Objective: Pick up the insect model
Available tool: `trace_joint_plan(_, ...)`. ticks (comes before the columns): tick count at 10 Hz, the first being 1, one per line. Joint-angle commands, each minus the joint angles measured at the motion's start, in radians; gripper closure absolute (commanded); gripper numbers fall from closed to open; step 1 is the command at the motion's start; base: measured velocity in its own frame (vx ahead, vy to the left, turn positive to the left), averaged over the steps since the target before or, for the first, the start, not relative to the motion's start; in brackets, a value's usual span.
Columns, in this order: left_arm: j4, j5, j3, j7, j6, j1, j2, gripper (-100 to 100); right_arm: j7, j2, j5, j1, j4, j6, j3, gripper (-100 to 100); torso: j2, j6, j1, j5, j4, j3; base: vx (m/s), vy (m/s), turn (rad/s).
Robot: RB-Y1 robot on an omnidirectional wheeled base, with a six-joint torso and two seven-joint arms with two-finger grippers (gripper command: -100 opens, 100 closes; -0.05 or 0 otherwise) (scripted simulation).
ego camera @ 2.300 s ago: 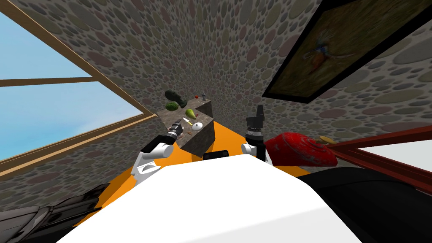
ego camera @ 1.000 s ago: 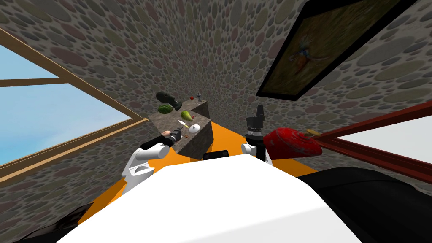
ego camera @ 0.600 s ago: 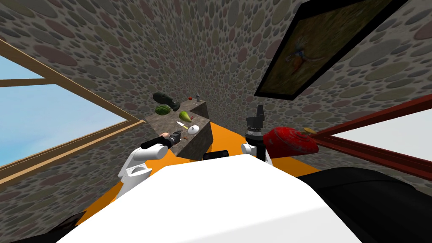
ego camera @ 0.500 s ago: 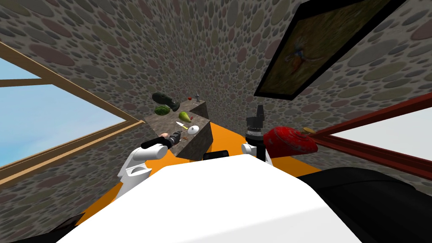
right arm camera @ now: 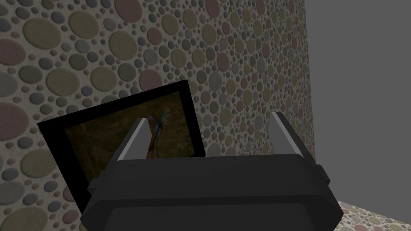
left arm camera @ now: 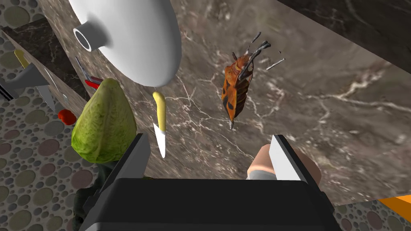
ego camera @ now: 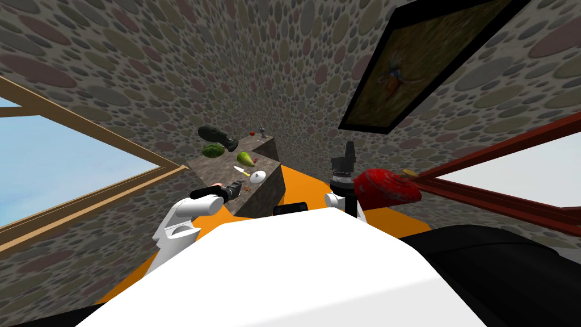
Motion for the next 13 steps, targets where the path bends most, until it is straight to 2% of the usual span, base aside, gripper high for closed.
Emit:
trace_joint_plan(1, 0.001, -0.001, 0.000, -0.006, 0.030, 0.001, 0.006, -100, 0.000, 0.000, 0.000, 0.000, 0.000, 0.000, 0.000, 0, 0.000, 0.000, 0.000, 0.000, 0.000, 0.000, 0.026, 0.005, -0.039)
trace_joint_plan(3, 0.004, -0.002, 0.003, -0.024, 0.100, 0.011, 0.026, -100, 0.000, 0.000, 0.000, 0.000, 0.000, 0.000, 0.000, 0, 0.000, 0.000, 0.000, 0.000, 0.000, 0.000, 0.036, 0.006, -0.100)
trace_joint_plan(4, 0.004, -0.002, 0.003, -0.024, 0.108, 0.011, 0.026, -100, 0.000, 0.000, 0.000, 0.000, 0.000, 0.000, 0.000, 0, -0.001, 0.000, 0.000, 0.000, 0.000, 0.000, 0.034, 0.005, -0.038)
trace_joint_plan(7, 0.007, -0.005, 0.005, -0.045, 0.189, 0.023, 0.046, -100, 0.000, 0.000, 0.000, 0.000, 0.000, 0.000, 0.000, 0, 0.000, 0.000, -0.001, 0.000, 0.000, 0.000, 0.025, -0.008, -0.067)
trace_joint_plan(9, 0.007, -0.007, 0.005, -0.054, 0.221, 0.026, 0.052, -100, 0.000, 0.000, 0.000, 0.000, 0.000, 0.000, 0.000, 0, 0.001, 0.000, -0.001, 0.000, 0.000, 0.000, 0.032, -0.013, -0.055)
trace_joint_plan(10, 0.003, -0.007, 0.005, -0.049, 0.213, 0.026, 0.050, -100, 0.000, 0.000, 0.000, 0.000, 0.000, 0.000, 0.000, 0, -0.001, 0.000, -0.002, 0.000, 0.000, 0.000, 0.019, -0.010, -0.007)
trace_joint_plan(11, 0.002, -0.007, 0.005, -0.050, 0.217, 0.026, 0.050, 0, 0.000, 0.000, 0.000, 0.000, 0.000, 0.000, 0.000, 0, 0.000, 0.000, -0.001, 0.000, 0.000, 0.000, 0.000, 0.000, 0.000)
trace_joint_plan(12, 0.030, -0.015, -0.002, -0.053, 0.194, 0.021, 0.046, -100, 0.000, 0.000, 0.000, 0.000, 0.000, 0.000, 0.000, 0, 0.001, 0.000, -0.001, 0.000, 0.000, 0.001, -0.001, 0.002, -0.043)
trace_joint_plan(13, 0.049, -0.021, -0.007, -0.055, 0.180, 0.017, 0.043, -100, 0.000, 0.000, 0.000, 0.000, 0.000, 0.000, 0.000, 0, 0.002, 0.000, 0.000, 0.000, 0.000, 0.001, -0.004, 0.006, -0.045)
